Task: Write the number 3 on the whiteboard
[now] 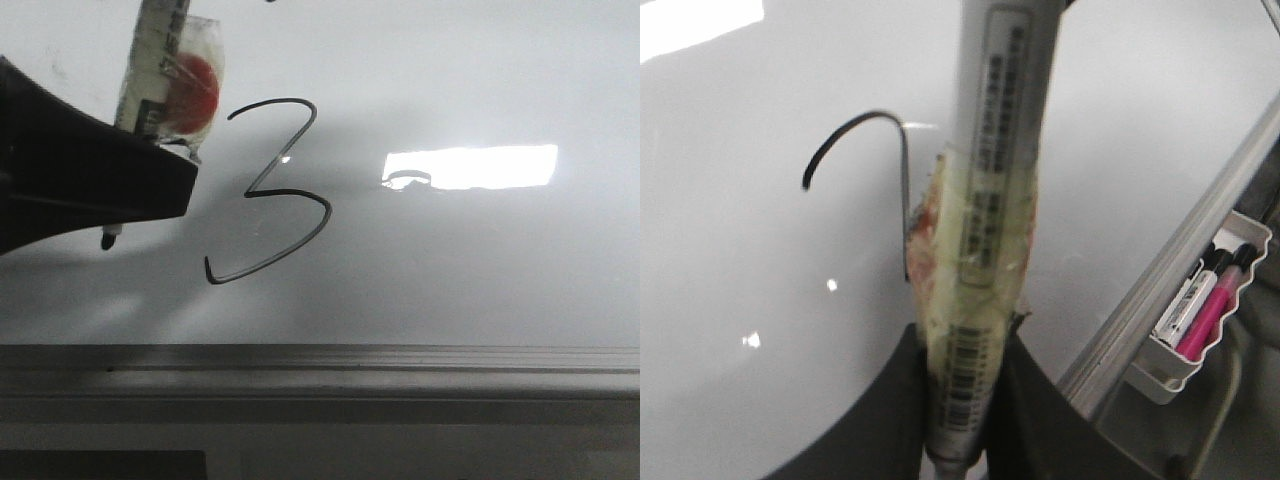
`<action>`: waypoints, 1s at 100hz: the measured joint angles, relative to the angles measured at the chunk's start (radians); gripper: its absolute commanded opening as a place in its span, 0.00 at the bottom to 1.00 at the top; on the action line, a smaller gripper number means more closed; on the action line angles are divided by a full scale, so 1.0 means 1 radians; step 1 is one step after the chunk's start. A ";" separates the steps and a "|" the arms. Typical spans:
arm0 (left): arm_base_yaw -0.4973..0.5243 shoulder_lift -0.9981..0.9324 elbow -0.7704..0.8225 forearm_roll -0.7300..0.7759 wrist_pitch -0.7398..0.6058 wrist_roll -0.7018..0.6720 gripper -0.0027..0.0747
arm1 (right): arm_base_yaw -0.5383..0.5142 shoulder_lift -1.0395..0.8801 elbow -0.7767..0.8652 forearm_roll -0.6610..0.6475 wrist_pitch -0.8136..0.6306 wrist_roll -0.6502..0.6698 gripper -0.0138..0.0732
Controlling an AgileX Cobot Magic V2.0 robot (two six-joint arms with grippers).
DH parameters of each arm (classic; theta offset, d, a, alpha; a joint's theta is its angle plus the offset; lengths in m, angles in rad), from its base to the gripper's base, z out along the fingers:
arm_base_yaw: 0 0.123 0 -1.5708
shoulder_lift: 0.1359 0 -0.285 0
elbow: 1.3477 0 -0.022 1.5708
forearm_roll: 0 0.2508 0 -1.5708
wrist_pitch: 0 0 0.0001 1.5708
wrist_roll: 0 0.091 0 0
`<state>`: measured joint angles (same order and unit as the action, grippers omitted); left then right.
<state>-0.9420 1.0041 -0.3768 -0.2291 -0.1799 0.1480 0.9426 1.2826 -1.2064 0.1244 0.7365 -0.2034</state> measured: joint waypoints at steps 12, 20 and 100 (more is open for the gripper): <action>0.007 0.000 0.000 -0.301 0.043 -0.006 0.01 | -0.019 -0.029 0.000 -0.010 0.002 0.000 0.86; 0.018 0.000 0.000 -0.435 0.049 -0.006 0.01 | -0.027 -0.052 0.000 -0.014 0.002 0.000 0.83; 0.153 0.015 -0.014 -0.612 0.223 -0.004 0.54 | -0.029 -0.093 0.000 -0.016 0.002 0.010 0.80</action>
<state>-0.7893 1.0189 -0.3910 -0.8413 0.0433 0.1438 0.9140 1.1892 -1.2064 0.1083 0.7384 -0.1935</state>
